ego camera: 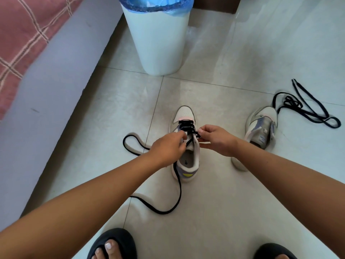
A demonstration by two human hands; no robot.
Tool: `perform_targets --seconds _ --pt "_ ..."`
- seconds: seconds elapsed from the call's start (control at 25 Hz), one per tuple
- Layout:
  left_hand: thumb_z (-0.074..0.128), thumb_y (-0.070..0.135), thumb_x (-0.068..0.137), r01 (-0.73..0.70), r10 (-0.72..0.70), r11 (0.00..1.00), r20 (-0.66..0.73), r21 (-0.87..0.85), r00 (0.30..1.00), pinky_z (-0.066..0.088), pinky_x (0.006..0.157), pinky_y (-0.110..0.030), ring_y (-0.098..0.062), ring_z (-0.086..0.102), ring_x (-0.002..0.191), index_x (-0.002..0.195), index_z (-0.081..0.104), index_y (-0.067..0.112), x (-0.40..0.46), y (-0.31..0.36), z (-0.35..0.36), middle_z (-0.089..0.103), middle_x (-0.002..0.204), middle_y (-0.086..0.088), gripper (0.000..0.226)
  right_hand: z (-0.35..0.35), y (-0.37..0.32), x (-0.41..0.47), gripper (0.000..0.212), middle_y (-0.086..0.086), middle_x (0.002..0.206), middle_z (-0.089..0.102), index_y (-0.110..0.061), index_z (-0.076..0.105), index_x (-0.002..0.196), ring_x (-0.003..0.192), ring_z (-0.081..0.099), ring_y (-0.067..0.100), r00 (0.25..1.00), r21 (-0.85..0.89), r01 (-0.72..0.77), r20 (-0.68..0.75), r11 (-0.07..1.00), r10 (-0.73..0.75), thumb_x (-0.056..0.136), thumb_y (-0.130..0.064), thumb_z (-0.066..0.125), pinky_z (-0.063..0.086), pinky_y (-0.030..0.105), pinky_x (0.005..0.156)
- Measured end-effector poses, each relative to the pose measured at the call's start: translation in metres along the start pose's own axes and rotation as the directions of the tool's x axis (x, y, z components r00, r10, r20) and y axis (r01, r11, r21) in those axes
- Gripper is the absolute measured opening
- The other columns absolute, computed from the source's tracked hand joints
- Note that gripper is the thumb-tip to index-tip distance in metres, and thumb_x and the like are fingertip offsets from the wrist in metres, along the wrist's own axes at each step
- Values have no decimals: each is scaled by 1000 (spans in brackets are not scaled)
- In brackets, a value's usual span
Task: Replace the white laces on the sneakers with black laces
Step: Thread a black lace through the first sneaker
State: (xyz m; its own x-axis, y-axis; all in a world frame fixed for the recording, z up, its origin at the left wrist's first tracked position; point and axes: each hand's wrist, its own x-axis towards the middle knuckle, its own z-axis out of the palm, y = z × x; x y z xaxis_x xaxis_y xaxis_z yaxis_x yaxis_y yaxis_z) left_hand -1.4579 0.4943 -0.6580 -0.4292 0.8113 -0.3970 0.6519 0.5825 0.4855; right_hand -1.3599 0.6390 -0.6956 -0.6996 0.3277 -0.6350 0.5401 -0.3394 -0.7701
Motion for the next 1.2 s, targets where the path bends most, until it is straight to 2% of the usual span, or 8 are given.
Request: perform_targets --seconds 0.28,0.48,0.64,0.72,0.8,0.88,1.04,1.2 --pt "44 32 97 -44 59 985 -83 165 995 41 75 -31 -22 54 110 124 56 24 32 -1 5 53 122 -2 30 -4 -1 1 15 1 79 52 -12 52 83 73 51 9 999 -100 46 3 994 -46 98 -11 47 47 25 83" --pt "46 23 95 -115 158 963 -169 244 973 35 68 -31 -25 47 109 108 61 8 39 2 13 52 115 -8 25 -13 -17 -6 8 -5 80 61 -10 63 93 69 55 4 987 -531 156 50 833 -154 86 -6 65 39 4 58" --pt "46 20 92 -111 162 969 -224 221 961 33 63 -30 -23 49 101 100 58 8 41 3 15 57 107 -6 19 -6 -13 -6 10 1 81 65 -15 56 82 77 60 17 961 -661 176 -46 730 -273 87 -12 64 45 21 67" --pt "48 17 90 -115 161 977 -264 181 951 33 61 -32 -26 51 96 95 58 6 40 4 16 58 102 -8 16 9 -2 -6 7 9 84 63 -12 48 87 78 57 27 902 -717 190 -142 671 -407 90 -11 55 42 33 69" --pt "49 15 90 -123 162 982 -299 147 940 33 60 -32 -30 52 95 92 58 3 39 4 20 59 99 -11 15 24 9 -6 6 10 83 57 -7 45 95 76 51 28 840 -662 127 -324 738 -436 93 -13 48 37 34 67" --pt "50 17 91 -106 138 987 -302 121 943 33 61 -32 -28 51 98 94 58 3 36 3 25 58 101 -11 17 31 13 -3 7 5 81 54 -9 45 96 75 50 24 842 -516 48 -439 855 -313 95 -16 46 41 35 68" --pt "50 28 93 -41 40 999 -236 2 971 42 77 -32 -20 44 108 97 63 6 34 -5 29 53 111 -6 26 12 9 -2 14 5 81 59 -17 54 85 73 56 19 951 -190 121 -259 974 -168 94 -8 48 52 35 73" --pt "53 28 91 -57 57 998 -191 5 980 43 80 -31 -19 40 114 101 64 9 31 -6 29 49 117 -4 24 -6 12 -6 13 1 82 67 -14 66 91 77 63 15 961 -346 215 -92 913 -261 89 -4 58 54 33 80"
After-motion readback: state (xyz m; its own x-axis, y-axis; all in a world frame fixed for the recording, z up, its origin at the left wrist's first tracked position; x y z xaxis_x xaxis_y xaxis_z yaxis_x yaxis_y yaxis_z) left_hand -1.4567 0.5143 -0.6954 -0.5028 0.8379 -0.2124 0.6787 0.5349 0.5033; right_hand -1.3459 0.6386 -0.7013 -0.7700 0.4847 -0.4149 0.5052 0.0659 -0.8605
